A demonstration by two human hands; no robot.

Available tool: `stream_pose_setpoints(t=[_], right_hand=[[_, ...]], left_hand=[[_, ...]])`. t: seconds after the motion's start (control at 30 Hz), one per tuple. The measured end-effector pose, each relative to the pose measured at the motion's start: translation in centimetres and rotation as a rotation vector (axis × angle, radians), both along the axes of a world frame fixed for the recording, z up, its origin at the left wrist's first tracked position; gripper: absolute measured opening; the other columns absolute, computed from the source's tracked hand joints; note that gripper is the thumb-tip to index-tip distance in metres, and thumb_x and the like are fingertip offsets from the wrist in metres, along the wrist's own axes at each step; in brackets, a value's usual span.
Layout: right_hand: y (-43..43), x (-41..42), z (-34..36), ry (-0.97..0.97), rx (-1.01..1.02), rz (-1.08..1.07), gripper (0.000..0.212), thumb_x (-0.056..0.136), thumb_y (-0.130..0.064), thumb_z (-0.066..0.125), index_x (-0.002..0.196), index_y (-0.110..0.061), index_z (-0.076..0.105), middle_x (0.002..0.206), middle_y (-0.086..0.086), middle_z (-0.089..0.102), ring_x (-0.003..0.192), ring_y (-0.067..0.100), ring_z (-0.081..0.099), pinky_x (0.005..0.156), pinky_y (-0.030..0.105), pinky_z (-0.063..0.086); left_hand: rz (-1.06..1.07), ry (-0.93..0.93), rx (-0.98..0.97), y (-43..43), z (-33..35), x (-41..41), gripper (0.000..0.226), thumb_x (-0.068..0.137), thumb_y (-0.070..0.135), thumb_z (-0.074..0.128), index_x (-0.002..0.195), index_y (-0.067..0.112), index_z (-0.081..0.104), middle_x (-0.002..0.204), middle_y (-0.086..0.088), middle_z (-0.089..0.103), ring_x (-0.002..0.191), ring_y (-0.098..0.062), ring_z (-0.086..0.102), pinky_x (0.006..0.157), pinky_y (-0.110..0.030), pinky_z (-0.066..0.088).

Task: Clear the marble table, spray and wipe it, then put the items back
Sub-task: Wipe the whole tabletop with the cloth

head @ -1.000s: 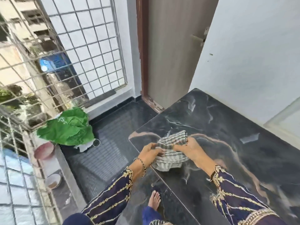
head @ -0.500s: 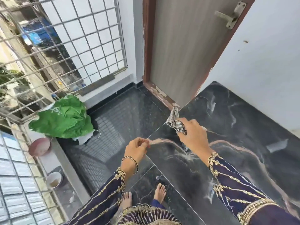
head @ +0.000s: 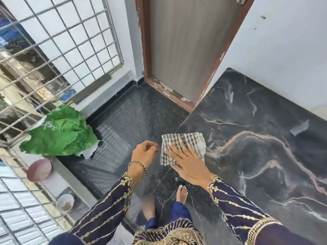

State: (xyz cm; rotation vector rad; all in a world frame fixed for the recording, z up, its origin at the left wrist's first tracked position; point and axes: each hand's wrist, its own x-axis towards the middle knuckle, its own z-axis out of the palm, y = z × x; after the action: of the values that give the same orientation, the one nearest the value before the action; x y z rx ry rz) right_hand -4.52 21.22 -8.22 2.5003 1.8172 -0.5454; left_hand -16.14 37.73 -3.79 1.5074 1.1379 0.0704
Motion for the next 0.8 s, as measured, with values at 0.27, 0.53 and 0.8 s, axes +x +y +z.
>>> stream_pose_setpoints(t=[0.27,0.53,0.8], right_hand=[[-10.5,-0.5,0.2,-0.048,-0.061,-0.069,0.064,0.107,-0.047,0.032,0.161,-0.036,0.000,0.170,-0.011,-0.001,0.157,0.023,-0.004,0.124,0.041,-0.002],[-10.4,2.4,1.1,-0.009,-0.147,-0.060,0.057,0.105,-0.061,0.012,0.158,-0.046,-0.004,0.167,-0.018,-0.010,0.154,0.016,-0.017,0.123,0.039,-0.014],[-5.9,13.9,1.3,0.270,-0.181,-0.412,0.056,0.104,-0.060,0.019,0.154,-0.051,-0.006,0.158,-0.026,-0.022,0.151,0.012,-0.025,0.124,0.046,-0.015]], left_hand=[[-0.115,-0.038,-0.039,-1.0,0.6,2.8,0.019,0.092,0.009,0.052,0.086,0.018,0.068,0.085,-0.001,0.075,0.063,-0.009,0.061,0.061,-0.027,0.053],[-0.227,-0.025,-0.056,-2.6,0.1,4.1,0.017,0.095,0.013,0.052,0.092,0.017,0.067,0.082,0.004,0.074,0.067,-0.010,0.061,0.056,-0.022,0.050],[-0.260,-0.033,-0.027,-3.0,-0.6,5.5,0.022,0.093,0.010,0.051,0.083,0.022,0.066,0.080,0.004,0.075,0.067,-0.011,0.060,0.062,-0.024,0.047]])
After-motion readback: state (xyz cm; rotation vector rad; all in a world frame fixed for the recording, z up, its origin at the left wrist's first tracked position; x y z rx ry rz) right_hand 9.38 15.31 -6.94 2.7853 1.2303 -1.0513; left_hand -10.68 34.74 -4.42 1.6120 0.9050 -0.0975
